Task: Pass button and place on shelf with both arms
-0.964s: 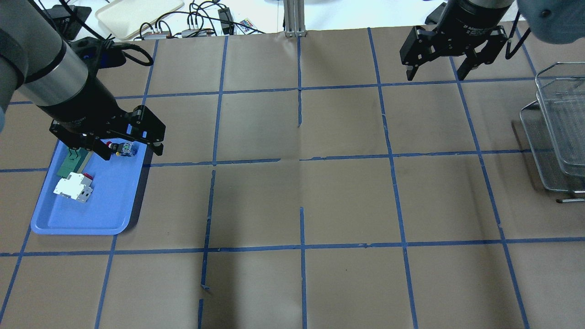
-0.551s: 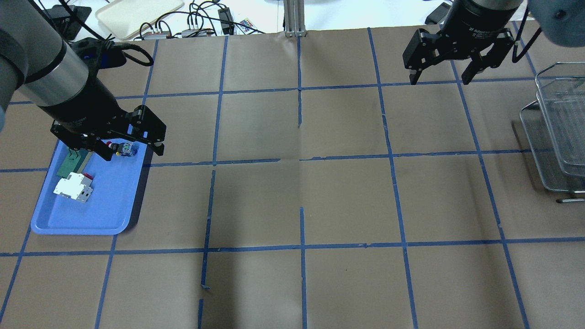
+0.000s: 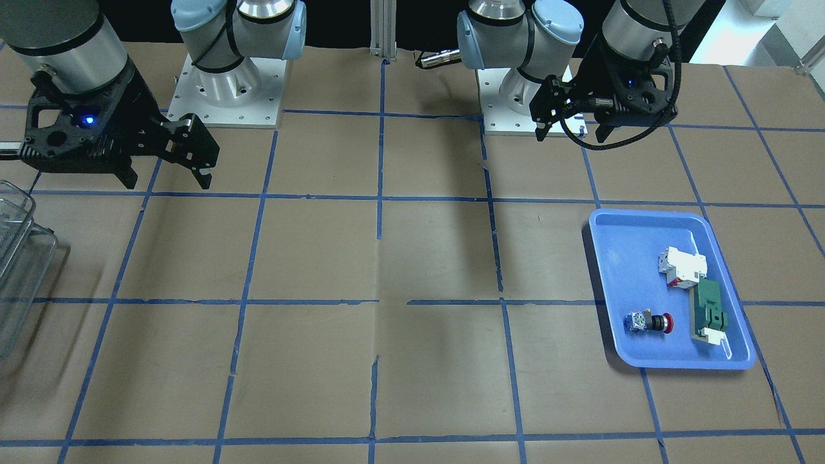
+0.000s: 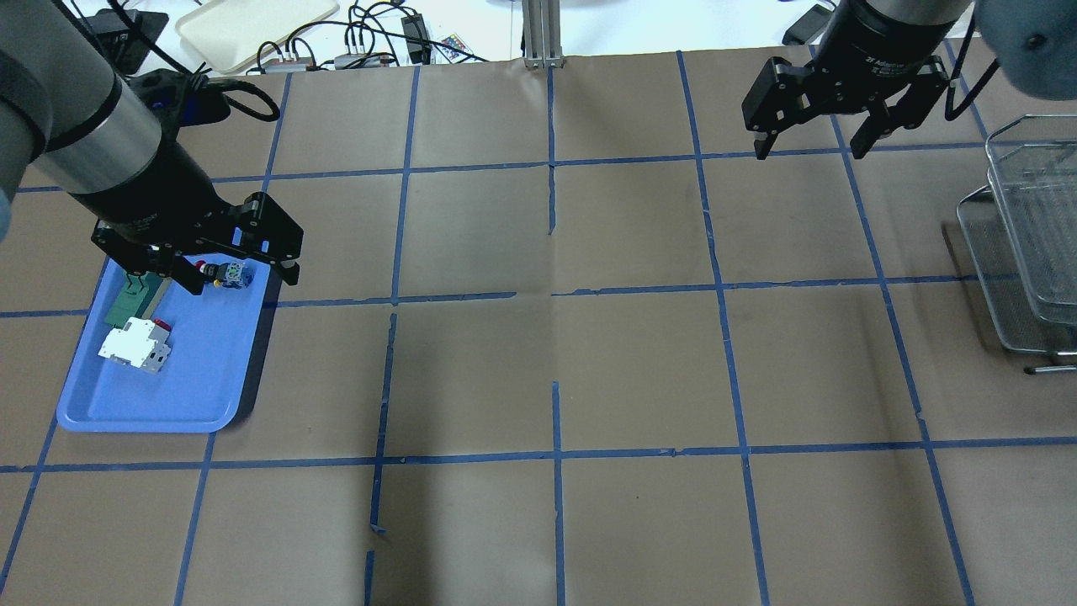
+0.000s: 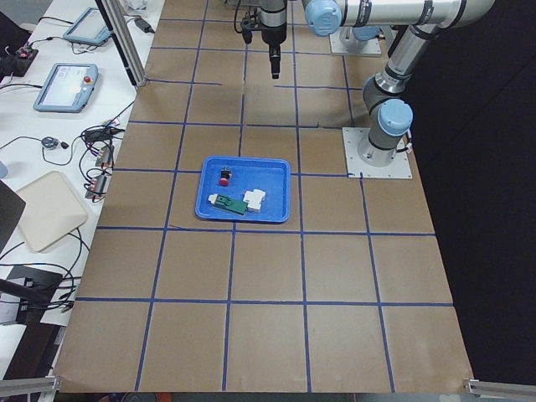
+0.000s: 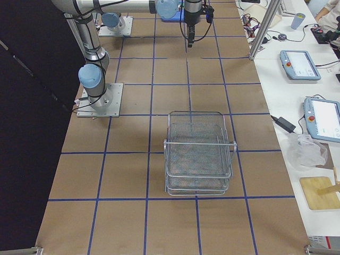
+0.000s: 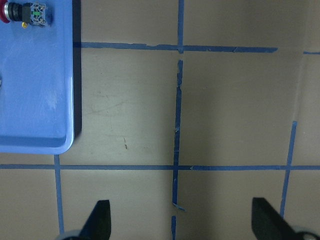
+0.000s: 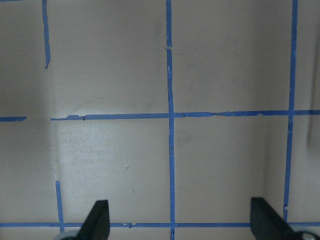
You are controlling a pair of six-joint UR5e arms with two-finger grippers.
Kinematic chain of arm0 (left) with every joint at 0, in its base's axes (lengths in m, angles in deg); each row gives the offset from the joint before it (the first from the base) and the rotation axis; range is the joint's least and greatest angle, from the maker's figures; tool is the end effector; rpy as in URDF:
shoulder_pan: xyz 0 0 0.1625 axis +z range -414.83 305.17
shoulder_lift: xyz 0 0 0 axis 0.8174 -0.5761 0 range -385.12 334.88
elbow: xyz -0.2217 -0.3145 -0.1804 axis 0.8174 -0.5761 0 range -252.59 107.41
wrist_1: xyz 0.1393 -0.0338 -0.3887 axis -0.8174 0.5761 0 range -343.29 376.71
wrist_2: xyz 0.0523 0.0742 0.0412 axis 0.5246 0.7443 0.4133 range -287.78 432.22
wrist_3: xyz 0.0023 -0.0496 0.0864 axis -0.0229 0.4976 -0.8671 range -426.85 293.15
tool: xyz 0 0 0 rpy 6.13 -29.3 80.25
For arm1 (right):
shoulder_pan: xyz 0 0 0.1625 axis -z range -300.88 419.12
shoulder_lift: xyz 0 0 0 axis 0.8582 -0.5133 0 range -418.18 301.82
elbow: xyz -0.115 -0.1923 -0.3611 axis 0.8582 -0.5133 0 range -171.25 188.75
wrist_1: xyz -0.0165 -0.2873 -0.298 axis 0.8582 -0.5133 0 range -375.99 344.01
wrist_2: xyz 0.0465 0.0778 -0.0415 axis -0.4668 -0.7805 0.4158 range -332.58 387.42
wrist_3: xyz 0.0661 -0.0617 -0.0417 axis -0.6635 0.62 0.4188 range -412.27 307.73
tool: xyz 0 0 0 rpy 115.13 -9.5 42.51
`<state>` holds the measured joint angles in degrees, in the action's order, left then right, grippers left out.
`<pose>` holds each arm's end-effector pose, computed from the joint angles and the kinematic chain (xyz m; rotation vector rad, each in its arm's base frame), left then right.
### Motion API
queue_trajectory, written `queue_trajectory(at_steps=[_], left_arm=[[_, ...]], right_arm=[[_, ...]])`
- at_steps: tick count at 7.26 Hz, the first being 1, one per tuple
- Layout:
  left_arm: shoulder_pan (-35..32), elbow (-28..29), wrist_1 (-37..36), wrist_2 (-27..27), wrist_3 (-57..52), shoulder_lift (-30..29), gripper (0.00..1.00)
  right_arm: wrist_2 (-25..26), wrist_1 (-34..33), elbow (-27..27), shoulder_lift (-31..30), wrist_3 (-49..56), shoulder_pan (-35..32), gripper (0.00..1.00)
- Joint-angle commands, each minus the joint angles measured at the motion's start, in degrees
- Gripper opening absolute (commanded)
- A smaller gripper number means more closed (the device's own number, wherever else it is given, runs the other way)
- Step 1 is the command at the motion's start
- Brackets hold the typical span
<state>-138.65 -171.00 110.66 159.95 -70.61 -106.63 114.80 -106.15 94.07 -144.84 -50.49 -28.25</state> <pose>-0.0910 -0.4345 0.4773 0.0671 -3.0940 -0.0991 0.1138 -0.5249 0.4990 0.0221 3.0965 -0.0430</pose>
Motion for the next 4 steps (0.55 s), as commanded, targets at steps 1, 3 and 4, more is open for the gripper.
queue_trajectory(at_steps=[1,3,4], left_arm=[[0.5,-0.03,-0.25,-0.01,0.43,-0.13,1.0],[4.26,-0.03,-4.1,-0.01,2.95,-0.83,1.0],[7.85,-0.11,-5.08,-0.27,8.63,-1.54,1.0]], right_arm=[[-0.01,-0.02,0.02,0.17,0.06,0.0,1.0],[-0.1,0.07,0.02,0.17,0.33,0.0,1.0],[-0.62,0.07,0.02,0.0,0.07,0.0,1.0]])
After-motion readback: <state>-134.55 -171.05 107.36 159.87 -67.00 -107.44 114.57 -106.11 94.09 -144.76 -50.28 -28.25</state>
